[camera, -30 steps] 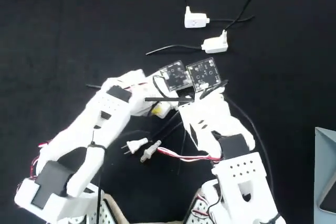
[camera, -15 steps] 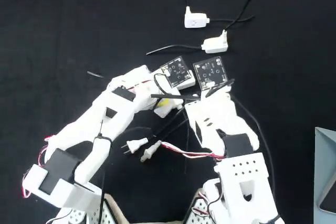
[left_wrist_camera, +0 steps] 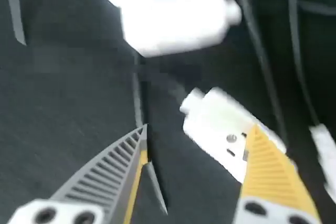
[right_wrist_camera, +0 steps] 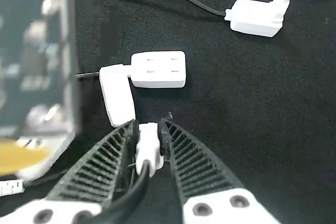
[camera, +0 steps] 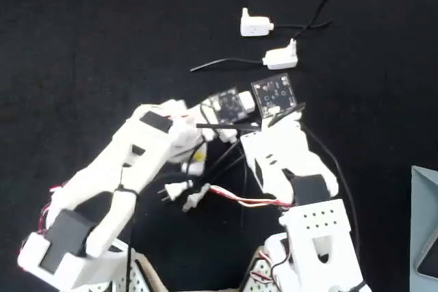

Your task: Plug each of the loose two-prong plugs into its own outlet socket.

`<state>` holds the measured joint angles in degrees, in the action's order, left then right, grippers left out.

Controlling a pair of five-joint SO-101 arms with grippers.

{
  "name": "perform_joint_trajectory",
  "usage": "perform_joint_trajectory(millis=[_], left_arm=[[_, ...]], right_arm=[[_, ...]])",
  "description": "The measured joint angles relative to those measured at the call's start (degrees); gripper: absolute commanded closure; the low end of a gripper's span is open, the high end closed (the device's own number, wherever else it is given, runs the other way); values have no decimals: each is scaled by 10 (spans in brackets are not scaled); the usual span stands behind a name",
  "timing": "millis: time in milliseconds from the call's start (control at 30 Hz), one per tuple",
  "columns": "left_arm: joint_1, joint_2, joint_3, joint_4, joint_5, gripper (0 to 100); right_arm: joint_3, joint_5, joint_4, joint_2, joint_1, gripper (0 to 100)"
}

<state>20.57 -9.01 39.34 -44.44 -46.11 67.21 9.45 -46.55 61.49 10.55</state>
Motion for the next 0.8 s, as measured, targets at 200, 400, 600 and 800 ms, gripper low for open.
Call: perform_joint_trajectory(millis=[200,400,600,800], left_arm=[[-16,-123,75,-84,-11,708],[-45,-245,104,-91,58,672],[-19,-276,165,-91,152,662],[18,-276,236,-37,196,662]], right_arm=[[0,0,0,0,0,986],[0,0,0,0,0,986],[-1,0,0,0,0,986],[-1,0,0,0,0,986]])
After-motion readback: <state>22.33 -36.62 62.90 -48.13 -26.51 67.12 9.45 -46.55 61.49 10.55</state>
